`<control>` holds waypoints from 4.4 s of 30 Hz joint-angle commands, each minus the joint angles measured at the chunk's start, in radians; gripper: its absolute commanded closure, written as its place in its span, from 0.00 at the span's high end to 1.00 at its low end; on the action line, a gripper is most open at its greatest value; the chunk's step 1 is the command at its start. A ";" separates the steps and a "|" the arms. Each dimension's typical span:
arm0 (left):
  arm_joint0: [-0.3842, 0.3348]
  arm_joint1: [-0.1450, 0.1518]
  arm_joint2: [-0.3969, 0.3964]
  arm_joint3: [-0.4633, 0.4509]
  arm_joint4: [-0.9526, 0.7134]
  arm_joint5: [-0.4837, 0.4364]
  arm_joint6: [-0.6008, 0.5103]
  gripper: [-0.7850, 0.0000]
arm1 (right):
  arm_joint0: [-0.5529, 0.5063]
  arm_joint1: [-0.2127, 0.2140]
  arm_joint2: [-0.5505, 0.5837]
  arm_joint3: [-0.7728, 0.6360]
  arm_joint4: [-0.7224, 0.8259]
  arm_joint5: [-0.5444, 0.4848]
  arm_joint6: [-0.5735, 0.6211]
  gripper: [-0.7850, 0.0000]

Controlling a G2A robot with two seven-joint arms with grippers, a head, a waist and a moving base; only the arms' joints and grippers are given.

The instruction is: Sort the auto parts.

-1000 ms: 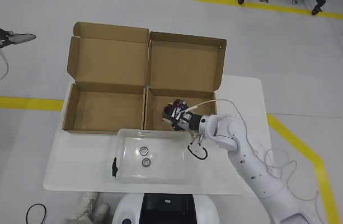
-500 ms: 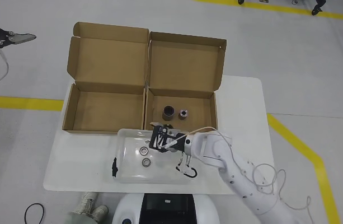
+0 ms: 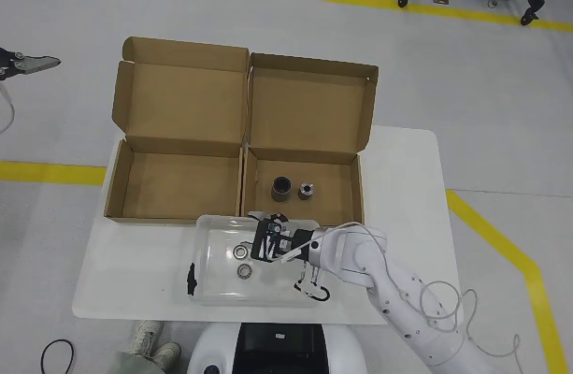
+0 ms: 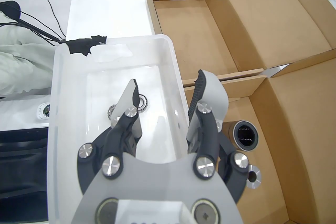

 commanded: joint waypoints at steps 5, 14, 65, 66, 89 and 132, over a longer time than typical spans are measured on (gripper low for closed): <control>0.000 0.000 0.000 0.000 0.000 0.000 0.000 1.00 | 0.000 0.000 0.000 0.000 0.000 0.000 0.000 0.47; 0.000 0.000 0.000 0.000 0.000 0.000 0.000 1.00 | -0.017 0.002 -0.018 -0.026 -0.031 0.005 0.021 0.69; 0.000 0.000 0.000 0.000 0.000 0.000 0.000 1.00 | 0.100 -0.140 -0.293 0.295 -0.045 0.288 0.175 0.57; 0.000 0.000 0.000 0.000 0.000 0.000 0.000 1.00 | 0.101 -0.142 -0.294 0.299 -0.045 0.288 0.181 0.56; 0.000 0.000 0.000 0.000 0.000 0.000 0.000 1.00 | 0.082 -0.151 -0.279 0.219 -0.118 0.294 0.143 0.00; 0.000 0.000 0.000 0.000 0.000 0.000 0.000 1.00 | 0.166 -0.119 -0.036 0.136 -0.117 0.146 -0.710 0.00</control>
